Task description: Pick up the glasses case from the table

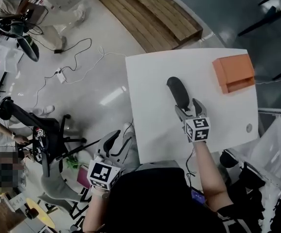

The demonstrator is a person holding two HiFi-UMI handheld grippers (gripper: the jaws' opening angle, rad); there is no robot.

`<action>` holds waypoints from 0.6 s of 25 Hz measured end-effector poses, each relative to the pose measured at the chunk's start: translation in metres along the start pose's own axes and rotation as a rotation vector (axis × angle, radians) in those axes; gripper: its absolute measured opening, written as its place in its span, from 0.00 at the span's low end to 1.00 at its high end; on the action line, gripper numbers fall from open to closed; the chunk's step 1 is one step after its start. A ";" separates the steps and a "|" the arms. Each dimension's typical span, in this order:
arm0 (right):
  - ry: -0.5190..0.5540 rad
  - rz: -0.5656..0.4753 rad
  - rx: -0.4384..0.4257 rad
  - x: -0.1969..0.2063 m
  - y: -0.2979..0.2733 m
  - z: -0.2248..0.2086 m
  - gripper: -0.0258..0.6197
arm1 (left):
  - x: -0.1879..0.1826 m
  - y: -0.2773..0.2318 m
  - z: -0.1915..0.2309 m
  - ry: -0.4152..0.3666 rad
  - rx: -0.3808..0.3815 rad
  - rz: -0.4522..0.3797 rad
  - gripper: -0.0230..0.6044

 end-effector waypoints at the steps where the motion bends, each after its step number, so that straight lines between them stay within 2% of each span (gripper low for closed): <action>1: -0.004 0.014 0.000 0.002 -0.007 -0.002 0.62 | 0.001 0.000 0.001 0.002 0.000 0.002 0.33; 8: -0.011 0.097 0.010 0.018 -0.049 -0.008 0.63 | 0.021 0.005 0.020 0.067 -0.052 0.033 0.33; 15: -0.004 0.150 0.050 0.030 -0.071 -0.014 0.63 | 0.032 0.013 0.026 0.091 -0.070 0.031 0.33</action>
Point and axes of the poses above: the fingertips, and each gripper's own axes: y backward along the fingers, z to its left, x out of its underside, the point moved 5 cm from there along y, backward along the fingers, and after that the axes turned 1 degree about -y, right-handed, at the moved point
